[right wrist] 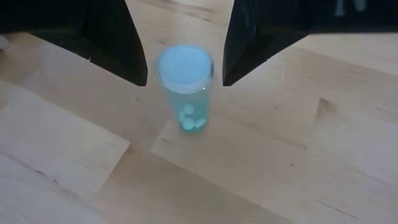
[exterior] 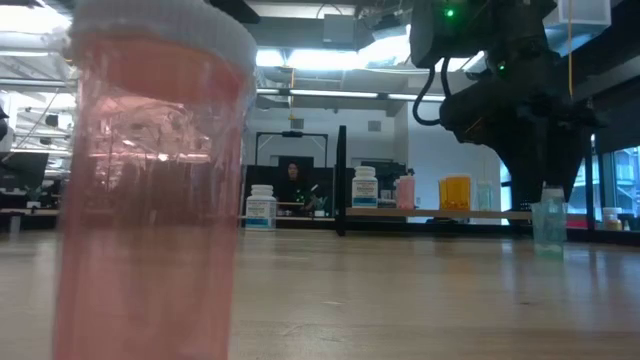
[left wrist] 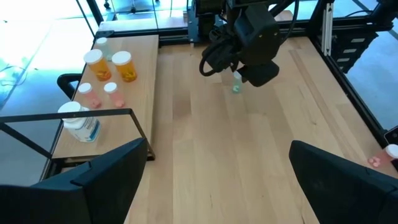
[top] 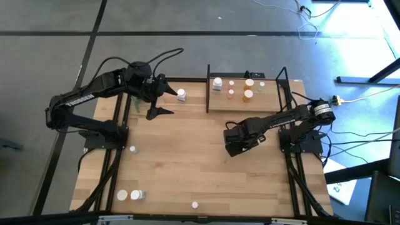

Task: Pick and place medicine bottles onto shelf by color
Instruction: Put the right blue pill bottle on the shelf aligned with the other blue pill bottle

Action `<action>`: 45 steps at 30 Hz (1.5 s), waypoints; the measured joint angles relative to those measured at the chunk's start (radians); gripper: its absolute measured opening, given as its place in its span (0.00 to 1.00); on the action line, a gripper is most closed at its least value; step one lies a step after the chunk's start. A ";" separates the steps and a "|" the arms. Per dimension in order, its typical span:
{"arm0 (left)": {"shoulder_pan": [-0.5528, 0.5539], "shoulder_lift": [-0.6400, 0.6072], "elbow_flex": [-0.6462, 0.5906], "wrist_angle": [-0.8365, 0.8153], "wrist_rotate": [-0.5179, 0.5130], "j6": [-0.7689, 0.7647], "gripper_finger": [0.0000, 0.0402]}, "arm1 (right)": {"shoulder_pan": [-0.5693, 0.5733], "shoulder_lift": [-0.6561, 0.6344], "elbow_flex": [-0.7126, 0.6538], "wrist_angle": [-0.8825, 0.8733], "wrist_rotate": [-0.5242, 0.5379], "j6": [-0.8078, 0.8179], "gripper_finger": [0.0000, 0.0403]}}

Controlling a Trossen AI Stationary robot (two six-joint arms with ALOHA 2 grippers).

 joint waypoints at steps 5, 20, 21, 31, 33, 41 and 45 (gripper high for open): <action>0.000 0.000 0.000 0.000 0.000 0.000 0.96 | 0.000 0.000 0.000 0.002 0.000 0.005 0.48; 0.000 0.000 0.000 0.000 -0.001 0.001 0.96 | 0.000 0.000 0.000 0.002 0.008 0.010 0.31; 0.000 0.000 0.000 0.000 -0.001 0.001 0.96 | 0.000 0.000 0.000 0.003 0.008 0.009 0.31; 0.000 0.000 0.000 0.000 -0.001 0.001 0.96 | -0.035 -0.051 0.018 -0.049 -0.013 -0.074 0.31; 0.000 0.000 0.000 0.000 -0.001 0.001 0.96 | -0.053 -0.076 0.024 -0.094 -0.012 -0.110 0.31; 0.000 0.000 0.000 0.000 -0.001 0.001 0.96 | -0.202 -0.203 0.030 -0.242 0.002 -0.239 0.30; 0.000 0.000 0.000 0.000 -0.001 0.001 0.96 | -0.317 -0.270 0.030 -0.315 0.003 -0.293 0.30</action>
